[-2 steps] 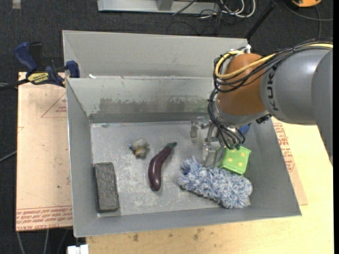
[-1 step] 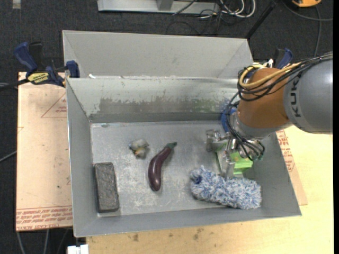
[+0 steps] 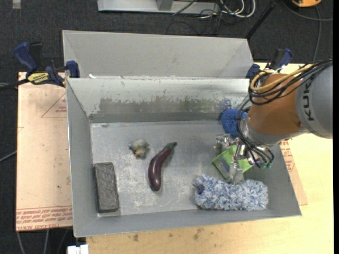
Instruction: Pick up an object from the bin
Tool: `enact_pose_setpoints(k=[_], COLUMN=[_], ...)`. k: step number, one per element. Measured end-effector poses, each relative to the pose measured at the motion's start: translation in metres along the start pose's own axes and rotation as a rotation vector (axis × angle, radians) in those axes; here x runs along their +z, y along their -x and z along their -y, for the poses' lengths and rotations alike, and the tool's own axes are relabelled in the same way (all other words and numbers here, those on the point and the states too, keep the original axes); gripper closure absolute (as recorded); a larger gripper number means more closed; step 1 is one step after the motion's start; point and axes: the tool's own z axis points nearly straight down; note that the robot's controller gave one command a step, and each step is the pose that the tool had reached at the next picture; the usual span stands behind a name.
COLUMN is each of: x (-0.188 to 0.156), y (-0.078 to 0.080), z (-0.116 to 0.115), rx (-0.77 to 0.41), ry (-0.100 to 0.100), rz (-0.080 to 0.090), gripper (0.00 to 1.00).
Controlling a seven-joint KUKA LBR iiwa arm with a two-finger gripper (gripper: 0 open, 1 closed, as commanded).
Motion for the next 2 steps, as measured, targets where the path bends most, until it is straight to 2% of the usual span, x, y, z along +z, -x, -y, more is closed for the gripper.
enact_pose_setpoints(k=[1, 2], x=[0.002, -0.003], y=[-0.009, -0.040], z=[-0.007, 0.022], rx=[0.029, 0.125], ry=[0.002, 0.004], rz=[0.004, 0.010], gripper=[0.00, 0.00])
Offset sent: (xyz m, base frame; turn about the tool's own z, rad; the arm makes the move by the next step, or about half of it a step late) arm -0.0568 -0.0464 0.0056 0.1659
